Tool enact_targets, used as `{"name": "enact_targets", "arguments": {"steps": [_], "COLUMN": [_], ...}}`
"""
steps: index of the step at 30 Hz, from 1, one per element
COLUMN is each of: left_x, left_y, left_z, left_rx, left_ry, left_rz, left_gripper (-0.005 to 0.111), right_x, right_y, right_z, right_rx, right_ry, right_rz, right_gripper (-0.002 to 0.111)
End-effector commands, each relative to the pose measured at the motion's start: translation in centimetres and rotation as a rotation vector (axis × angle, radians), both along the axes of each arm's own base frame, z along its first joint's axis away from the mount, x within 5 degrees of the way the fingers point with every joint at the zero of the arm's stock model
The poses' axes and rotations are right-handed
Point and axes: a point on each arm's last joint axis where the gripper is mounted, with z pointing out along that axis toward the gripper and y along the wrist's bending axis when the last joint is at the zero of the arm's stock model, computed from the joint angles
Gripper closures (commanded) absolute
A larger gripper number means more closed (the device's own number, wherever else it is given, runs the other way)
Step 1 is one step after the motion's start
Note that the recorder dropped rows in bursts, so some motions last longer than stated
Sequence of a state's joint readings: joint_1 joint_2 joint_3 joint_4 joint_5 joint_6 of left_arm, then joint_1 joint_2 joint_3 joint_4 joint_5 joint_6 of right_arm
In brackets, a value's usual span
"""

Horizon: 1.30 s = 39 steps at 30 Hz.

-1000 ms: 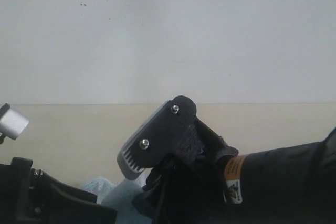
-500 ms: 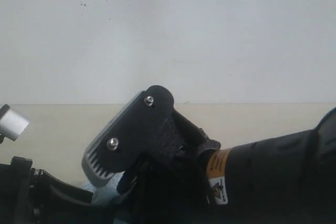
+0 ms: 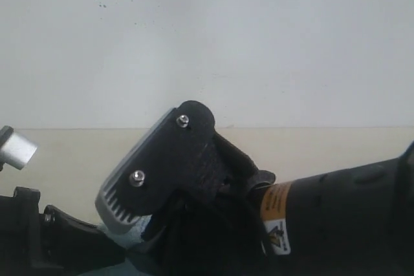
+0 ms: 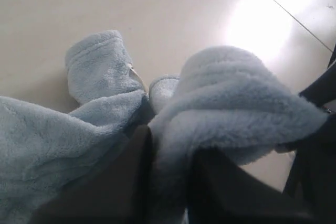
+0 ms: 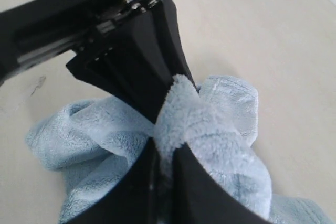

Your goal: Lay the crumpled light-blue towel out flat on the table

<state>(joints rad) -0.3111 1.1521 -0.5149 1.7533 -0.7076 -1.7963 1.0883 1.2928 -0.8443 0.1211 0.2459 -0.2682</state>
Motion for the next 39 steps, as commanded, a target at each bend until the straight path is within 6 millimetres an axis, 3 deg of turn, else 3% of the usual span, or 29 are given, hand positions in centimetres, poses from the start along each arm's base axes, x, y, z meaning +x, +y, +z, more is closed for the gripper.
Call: {"name": "enact_targets", "arguments": {"steps": [1,4,5,7,12,19,33,39], "left_x": [0.3,0.2,0.2,0.0,-0.9,-1.4,-1.6,-1.6], "left_y": [0.2,0.2,0.2,0.2,0.5,0.8,0.9,0.9], "left_z": [-0.1,0.0,0.0,0.2,1.8,2.7,2.9,2.9], "left_rx": [0.013,0.011,0.011,0.000,-0.024,-0.049,-0.056,-0.056], "left_ry": [-0.014,-0.012,-0.012,-0.018,-0.094,-0.115,-0.126,-0.126], "left_rz": [0.042,0.038,0.038,0.030,0.034,0.069,0.071,0.071], "left_gripper": [0.103,0.103,0.103,0.103,0.103,0.103,0.103,0.103], "right_x": [-0.3,-0.5,-0.5,-0.4,0.3,0.4,2.1,2.9], "right_y": [-0.3,-0.6,-0.8,-1.0,-1.8,-2.2,-0.8,-0.2], "right_z": [0.5,0.1,-0.2,-0.4,-1.4,-2.1,-7.5,-8.9], "right_rx": [-0.009,-0.069,-0.104,-0.145,-0.283,-0.359,-0.597,-0.632], "right_ry": [-0.011,0.007,0.014,0.001,-0.021,0.002,0.038,-0.008], "right_rz": [0.019,0.032,0.035,0.038,-0.025,-0.047,-0.081,-0.099], "right_gripper": [0.104,0.095,0.075,0.049,0.060,0.060,0.060,0.060]}}
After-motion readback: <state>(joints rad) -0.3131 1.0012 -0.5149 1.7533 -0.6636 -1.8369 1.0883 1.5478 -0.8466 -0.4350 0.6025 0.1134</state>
